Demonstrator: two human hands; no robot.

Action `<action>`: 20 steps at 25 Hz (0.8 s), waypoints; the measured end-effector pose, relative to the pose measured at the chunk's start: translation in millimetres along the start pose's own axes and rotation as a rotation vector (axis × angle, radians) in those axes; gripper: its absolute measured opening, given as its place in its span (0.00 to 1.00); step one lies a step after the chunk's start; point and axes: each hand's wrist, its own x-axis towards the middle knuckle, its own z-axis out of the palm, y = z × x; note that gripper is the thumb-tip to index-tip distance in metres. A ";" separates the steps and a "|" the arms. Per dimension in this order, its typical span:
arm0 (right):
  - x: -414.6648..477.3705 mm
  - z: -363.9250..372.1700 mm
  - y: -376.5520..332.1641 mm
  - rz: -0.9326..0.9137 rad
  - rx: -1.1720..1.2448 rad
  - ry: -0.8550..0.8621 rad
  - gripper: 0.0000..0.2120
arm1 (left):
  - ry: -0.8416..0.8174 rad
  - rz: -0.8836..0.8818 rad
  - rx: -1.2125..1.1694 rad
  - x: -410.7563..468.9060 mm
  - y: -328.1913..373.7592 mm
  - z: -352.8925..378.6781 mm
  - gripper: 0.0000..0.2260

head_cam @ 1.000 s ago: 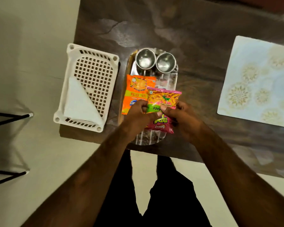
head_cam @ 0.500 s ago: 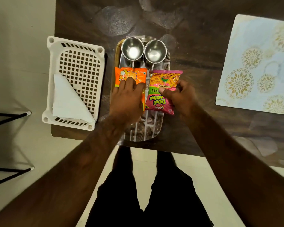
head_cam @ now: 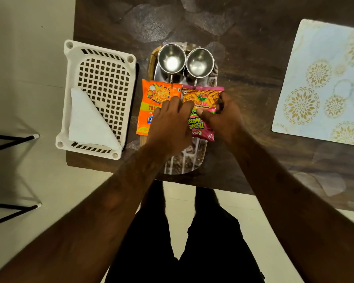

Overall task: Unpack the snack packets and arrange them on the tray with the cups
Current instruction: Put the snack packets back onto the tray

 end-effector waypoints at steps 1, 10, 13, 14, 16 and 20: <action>-0.4 -0.5 -0.1 -0.010 -0.004 0.010 0.26 | 0.002 0.005 -0.028 -0.5 0.6 -1.2 0.26; -6.0 -1.8 1.5 0.022 0.128 0.021 0.29 | 0.135 -0.395 -0.196 -9.0 -52.7 -16.0 0.30; -4.1 0.9 1.8 0.005 0.047 0.009 0.26 | 0.101 -0.373 -0.285 -5.1 -54.2 -14.4 0.31; -2.7 1.1 2.2 0.003 0.012 0.002 0.25 | 0.109 -0.377 -0.288 -3.9 -54.2 -13.9 0.30; -1.2 0.5 3.1 -0.001 -0.007 -0.010 0.23 | 0.114 -0.389 -0.294 -4.2 -55.6 -13.1 0.30; -1.2 -2.5 6.9 0.008 -0.011 -0.043 0.25 | 0.126 -0.374 -0.322 -9.1 -59.3 -10.4 0.28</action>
